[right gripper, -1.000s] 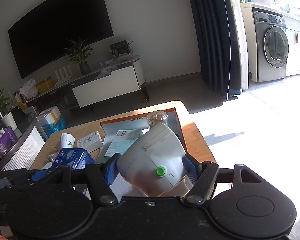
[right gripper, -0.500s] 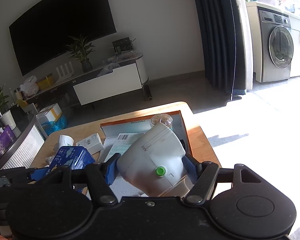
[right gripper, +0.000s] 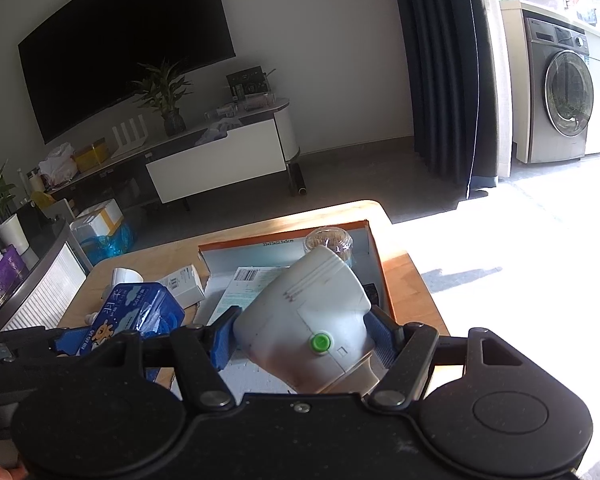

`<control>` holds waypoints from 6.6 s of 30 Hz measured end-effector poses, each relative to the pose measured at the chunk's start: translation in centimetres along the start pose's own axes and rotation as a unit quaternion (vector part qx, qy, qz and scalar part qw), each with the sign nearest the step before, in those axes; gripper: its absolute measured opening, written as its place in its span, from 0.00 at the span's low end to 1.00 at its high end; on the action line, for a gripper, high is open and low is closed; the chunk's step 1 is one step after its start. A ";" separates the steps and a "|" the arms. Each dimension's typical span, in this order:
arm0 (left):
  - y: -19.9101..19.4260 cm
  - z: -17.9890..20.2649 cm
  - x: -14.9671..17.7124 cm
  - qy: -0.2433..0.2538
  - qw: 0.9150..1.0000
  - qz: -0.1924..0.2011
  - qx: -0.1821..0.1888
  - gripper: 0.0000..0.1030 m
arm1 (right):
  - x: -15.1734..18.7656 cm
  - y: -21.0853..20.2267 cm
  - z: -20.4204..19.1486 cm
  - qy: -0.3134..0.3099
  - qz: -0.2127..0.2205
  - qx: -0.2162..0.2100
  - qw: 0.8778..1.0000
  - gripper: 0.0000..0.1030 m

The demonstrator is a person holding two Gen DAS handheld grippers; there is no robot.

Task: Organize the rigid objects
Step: 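Carry the blue tin and white repellent plug with both tools into the tray, then open both tools to release the tin and plug in the tray, then withdraw both tools from the tray toward the remaining items on the table, then grasp the small white square charger with the left tool while the right tool approaches the clear refill bottle, then grasp the clear refill bottle with the right tool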

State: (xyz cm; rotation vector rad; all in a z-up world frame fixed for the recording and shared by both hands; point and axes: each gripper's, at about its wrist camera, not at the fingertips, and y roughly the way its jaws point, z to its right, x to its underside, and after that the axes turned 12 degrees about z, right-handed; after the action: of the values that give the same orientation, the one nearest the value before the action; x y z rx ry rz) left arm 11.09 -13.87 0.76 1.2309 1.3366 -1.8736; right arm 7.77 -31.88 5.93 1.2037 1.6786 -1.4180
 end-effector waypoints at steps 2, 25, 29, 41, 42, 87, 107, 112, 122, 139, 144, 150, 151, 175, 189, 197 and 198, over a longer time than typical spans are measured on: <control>0.2 -0.1 0.0 -0.002 1.000 -0.001 -0.001 0.61 | 0.0 0.3 0.0 0.000 -0.003 0.000 1.000 0.78; 3.9 -0.6 -1.0 -0.002 1.000 -0.015 0.000 0.61 | -0.2 3.6 0.3 0.000 -0.026 0.010 1.000 0.78; 4.9 -0.6 -1.5 0.000 1.000 -0.015 0.002 0.61 | -0.1 4.2 0.4 0.000 -0.030 0.015 0.999 0.78; 8.4 0.5 -2.9 -0.001 0.999 -0.026 0.027 0.61 | -0.9 3.0 1.6 0.009 0.008 0.030 0.999 0.79; 8.7 0.6 -3.1 -0.002 0.999 -0.028 0.030 0.61 | -0.9 2.9 1.7 0.009 0.010 0.031 0.999 0.79; -2.5 -9.9 -0.7 -0.070 0.990 -0.018 -0.125 0.93 | -0.4 4.0 -9.9 -0.058 -0.014 -0.071 0.996 0.84; -3.9 -15.6 3.4 -0.106 0.979 -0.048 -0.169 0.93 | 1.5 4.8 -13.4 -0.078 -0.039 -0.107 0.990 0.84; -2.9 -16.3 4.4 -0.102 0.979 -0.054 -0.168 0.93 | 1.8 4.9 -13.4 -0.077 -0.044 -0.110 0.990 0.84; -0.2 -17.5 5.3 -0.088 0.983 -0.055 -0.152 0.93 | 2.2 5.2 -12.9 -0.070 -0.049 -0.108 0.990 0.84; 1.7 -17.0 5.8 -0.034 0.995 -0.016 -0.094 0.41 | 2.5 6.4 -13.5 -0.075 -0.061 -0.110 0.989 0.84; 0.9 -17.6 5.7 -0.055 0.992 -0.005 -0.112 0.41 | 2.7 6.9 -14.2 -0.080 -0.067 -0.115 0.988 0.84; -2.0 -19.0 5.2 -0.069 0.989 0.013 -0.133 0.41 | 3.2 8.2 -16.3 -0.070 -0.084 -0.132 0.985 0.84; -2.5 -19.3 5.1 -0.074 0.988 0.016 -0.138 0.41 | 3.4 8.6 -16.9 -0.067 -0.089 -0.136 0.984 0.85; -6.5 -24.7 5.0 -0.145 0.968 0.056 -0.197 0.41 | 10.5 19.8 -30.1 -0.077 -0.062 -0.012 0.995 0.97; -6.6 -23.5 5.0 -0.134 0.972 0.055 -0.183 0.41 | 9.3 14.3 -28.7 -0.114 -0.041 -0.061 0.991 0.90; -7.7 -21.5 4.3 -0.114 0.976 0.058 -0.177 0.41 | 7.1 8.8 -26.2 -0.136 -0.016 -0.072 0.988 0.90; -7.9 -21.2 4.2 -0.111 0.976 0.058 -0.178 0.41 | 6.9 8.1 -25.7 -0.141 -0.014 -0.071 0.987 0.90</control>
State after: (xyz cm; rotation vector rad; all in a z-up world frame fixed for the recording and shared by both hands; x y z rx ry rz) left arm 10.68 8.96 -1.51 0.8700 1.3692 -1.5541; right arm 14.85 -5.23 2.38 0.8599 1.5738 -1.3876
